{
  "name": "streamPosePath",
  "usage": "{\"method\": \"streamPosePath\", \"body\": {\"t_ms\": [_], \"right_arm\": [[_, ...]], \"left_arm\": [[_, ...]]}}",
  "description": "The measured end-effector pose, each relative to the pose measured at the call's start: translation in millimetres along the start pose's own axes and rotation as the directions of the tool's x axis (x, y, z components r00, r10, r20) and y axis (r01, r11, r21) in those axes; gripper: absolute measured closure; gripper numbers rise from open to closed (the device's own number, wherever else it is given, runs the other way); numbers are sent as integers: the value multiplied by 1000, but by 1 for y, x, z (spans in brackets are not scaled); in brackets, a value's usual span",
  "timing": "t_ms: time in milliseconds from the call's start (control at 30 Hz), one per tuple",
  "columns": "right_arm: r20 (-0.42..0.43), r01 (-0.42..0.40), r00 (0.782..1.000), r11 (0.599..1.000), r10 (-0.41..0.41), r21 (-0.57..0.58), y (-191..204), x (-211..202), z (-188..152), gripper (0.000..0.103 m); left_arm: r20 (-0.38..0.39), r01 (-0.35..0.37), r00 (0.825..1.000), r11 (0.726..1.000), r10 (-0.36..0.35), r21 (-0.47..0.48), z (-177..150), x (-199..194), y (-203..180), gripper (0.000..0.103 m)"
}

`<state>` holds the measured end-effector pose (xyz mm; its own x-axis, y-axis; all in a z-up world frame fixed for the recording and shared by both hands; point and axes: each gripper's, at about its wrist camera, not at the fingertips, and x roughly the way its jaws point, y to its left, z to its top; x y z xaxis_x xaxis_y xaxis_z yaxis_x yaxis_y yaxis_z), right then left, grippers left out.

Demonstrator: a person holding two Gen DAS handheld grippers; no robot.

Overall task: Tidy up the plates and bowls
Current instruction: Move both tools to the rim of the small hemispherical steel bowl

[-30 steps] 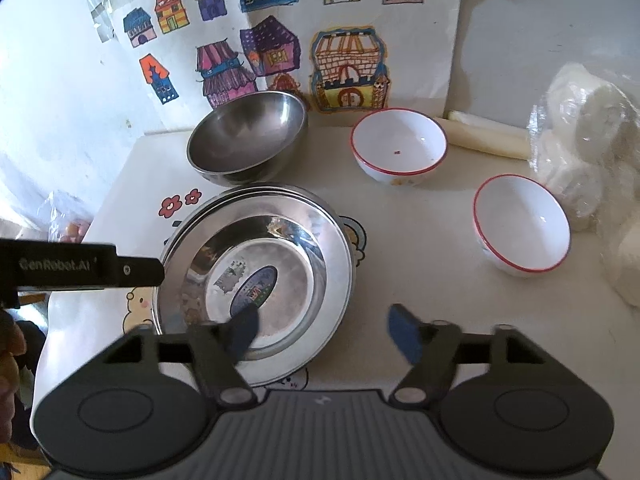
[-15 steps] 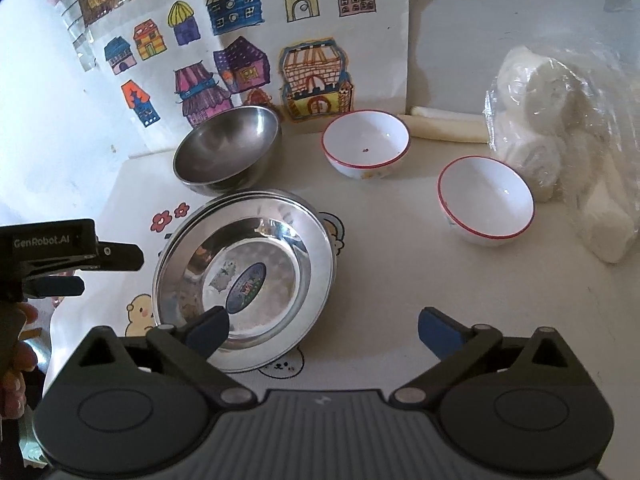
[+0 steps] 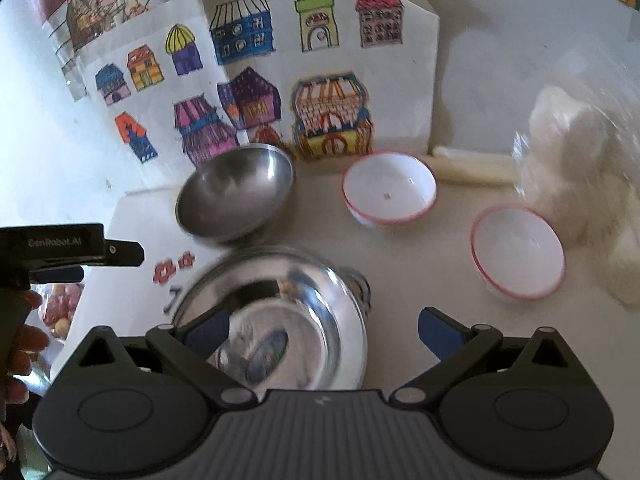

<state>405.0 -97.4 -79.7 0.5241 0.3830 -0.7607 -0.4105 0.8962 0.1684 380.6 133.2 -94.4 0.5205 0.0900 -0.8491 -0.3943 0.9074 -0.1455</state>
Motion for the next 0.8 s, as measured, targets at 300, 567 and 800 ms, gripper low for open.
{"method": "streamPosePath", "body": {"t_ms": [300, 567, 800], "right_arm": [[25, -22, 999, 1000, 22, 4, 19, 37, 29, 0], [4, -27, 1000, 1000, 27, -3, 31, 65, 41, 10], [-7, -28, 1000, 1000, 28, -1, 37, 77, 46, 23]], "left_arm": [[21, 11, 1000, 996, -13, 93, 43, 36, -8, 1], [-10, 7, 1000, 981, -5, 196, 52, 62, -23, 1], [-20, -14, 1000, 972, 19, 234, 52, 73, -30, 1]]}}
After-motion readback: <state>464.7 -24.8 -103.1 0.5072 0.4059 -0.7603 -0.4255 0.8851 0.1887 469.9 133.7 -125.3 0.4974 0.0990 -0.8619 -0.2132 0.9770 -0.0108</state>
